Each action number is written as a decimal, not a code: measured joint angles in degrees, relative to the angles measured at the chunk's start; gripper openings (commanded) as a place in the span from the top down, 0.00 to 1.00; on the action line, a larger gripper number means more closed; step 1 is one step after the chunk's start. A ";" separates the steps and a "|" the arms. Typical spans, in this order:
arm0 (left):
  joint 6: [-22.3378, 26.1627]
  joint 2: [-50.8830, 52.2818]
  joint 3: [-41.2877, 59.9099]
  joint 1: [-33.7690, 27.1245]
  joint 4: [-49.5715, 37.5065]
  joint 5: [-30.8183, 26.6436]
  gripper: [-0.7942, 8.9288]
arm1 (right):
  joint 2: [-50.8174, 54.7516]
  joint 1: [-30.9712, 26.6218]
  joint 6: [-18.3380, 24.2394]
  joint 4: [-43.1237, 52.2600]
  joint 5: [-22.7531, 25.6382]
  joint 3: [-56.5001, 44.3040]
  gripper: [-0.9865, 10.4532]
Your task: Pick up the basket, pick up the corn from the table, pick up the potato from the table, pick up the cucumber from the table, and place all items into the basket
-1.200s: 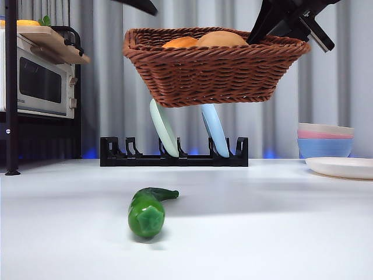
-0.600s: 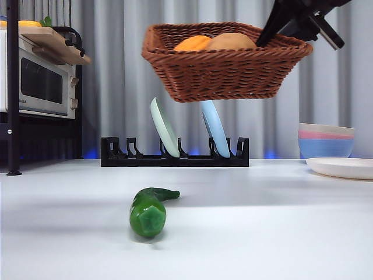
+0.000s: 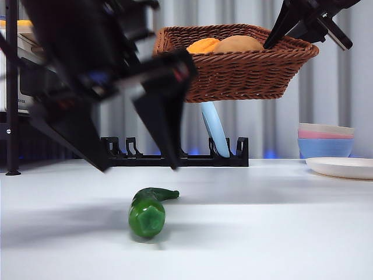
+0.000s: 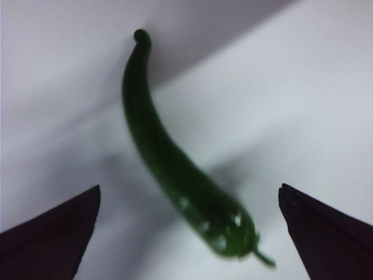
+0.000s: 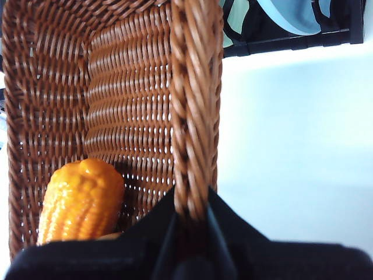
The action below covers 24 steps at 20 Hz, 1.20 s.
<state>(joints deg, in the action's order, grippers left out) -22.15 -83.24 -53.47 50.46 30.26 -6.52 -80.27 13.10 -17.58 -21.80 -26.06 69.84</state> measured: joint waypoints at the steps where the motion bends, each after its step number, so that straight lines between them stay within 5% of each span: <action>1: -0.04 -2.14 0.00 -0.39 -1.66 0.57 0.31 | 0.00 0.00 0.00 0.00 0.02 0.00 0.93; 6: 0.11 -8.61 -0.07 -1.53 -2.78 0.33 0.35 | 0.00 -0.04 0.31 0.09 0.61 0.00 0.93; 10: 1.86 -9.40 -0.59 -1.81 -2.82 -0.02 0.94 | 0.04 -0.33 0.24 0.44 0.68 0.00 0.93; 13: 5.79 -9.25 -1.03 -1.92 -1.14 5.95 0.93 | 0.04 -0.33 0.24 0.39 0.66 0.00 0.93; 19: 22.27 -8.74 -0.94 -1.79 16.79 36.37 0.93 | 0.04 -0.20 0.02 0.22 -0.04 0.00 0.93; 24: 36.17 -0.17 -6.12 -1.77 26.10 46.53 0.93 | 0.04 -0.20 0.00 0.22 -0.04 0.00 0.93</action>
<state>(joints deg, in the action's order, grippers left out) 14.02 -83.42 -59.59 48.69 56.36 40.01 -80.23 12.91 -17.58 -21.58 -26.11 69.84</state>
